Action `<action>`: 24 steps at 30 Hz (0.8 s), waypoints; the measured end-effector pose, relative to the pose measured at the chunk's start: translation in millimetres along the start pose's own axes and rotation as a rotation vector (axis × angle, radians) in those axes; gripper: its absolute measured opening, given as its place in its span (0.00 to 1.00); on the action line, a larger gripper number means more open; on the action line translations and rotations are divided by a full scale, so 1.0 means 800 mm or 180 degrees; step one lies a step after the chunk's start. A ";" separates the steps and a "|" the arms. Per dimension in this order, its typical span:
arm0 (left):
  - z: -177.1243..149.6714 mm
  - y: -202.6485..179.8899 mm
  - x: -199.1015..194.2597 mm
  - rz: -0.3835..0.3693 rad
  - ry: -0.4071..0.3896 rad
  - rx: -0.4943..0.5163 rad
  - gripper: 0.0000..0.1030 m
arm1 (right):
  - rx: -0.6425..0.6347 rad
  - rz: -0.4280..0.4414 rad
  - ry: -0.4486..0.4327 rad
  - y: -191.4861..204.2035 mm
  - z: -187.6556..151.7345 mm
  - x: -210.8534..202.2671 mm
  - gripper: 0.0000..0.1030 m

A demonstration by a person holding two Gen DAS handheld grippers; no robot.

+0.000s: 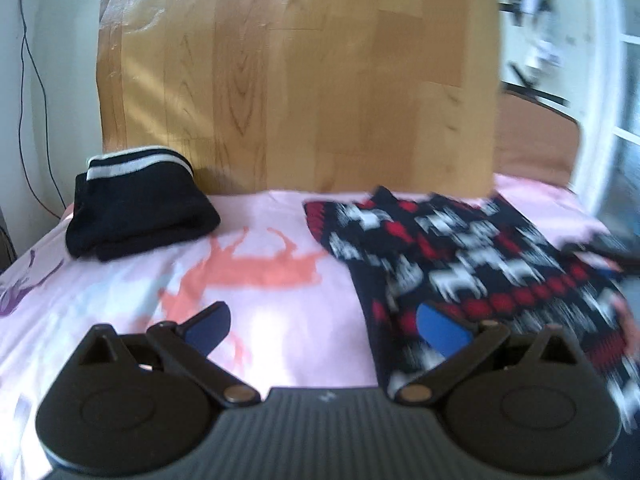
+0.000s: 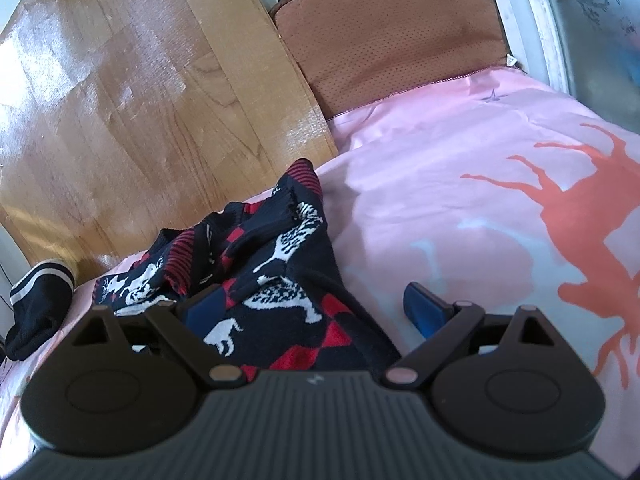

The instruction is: Fold small clothes

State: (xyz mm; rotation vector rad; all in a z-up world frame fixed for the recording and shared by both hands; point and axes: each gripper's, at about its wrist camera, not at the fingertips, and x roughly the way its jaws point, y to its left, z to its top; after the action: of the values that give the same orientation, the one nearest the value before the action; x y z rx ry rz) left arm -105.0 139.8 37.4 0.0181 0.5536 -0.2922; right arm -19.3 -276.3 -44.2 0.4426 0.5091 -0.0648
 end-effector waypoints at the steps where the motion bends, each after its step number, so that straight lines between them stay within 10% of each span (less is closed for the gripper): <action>1: -0.009 0.002 -0.011 -0.0058 0.0023 0.0010 1.00 | -0.0003 -0.0001 0.0001 0.000 0.000 0.000 0.94; 8: -0.068 0.010 -0.060 -0.0377 0.0392 -0.0102 0.99 | -0.0018 -0.0009 0.0035 0.000 0.002 -0.002 0.90; 12: -0.084 0.010 -0.079 -0.0704 0.0595 -0.0215 0.96 | -0.0112 0.0124 0.0160 0.004 -0.004 -0.024 0.46; 19: -0.096 -0.011 -0.070 -0.1407 0.1090 -0.0417 0.87 | -0.0737 0.0909 0.0176 0.025 -0.025 -0.118 0.44; 24: -0.097 -0.019 -0.063 -0.1412 0.1133 -0.0472 0.84 | -0.1197 0.0995 0.0036 0.013 -0.035 -0.180 0.44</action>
State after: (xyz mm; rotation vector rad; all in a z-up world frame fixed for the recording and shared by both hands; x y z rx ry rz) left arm -190.2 146.5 -1.3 -0.2022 0.9327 -0.6872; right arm -155.9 -261.7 8.1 0.1498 0.4459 0.3302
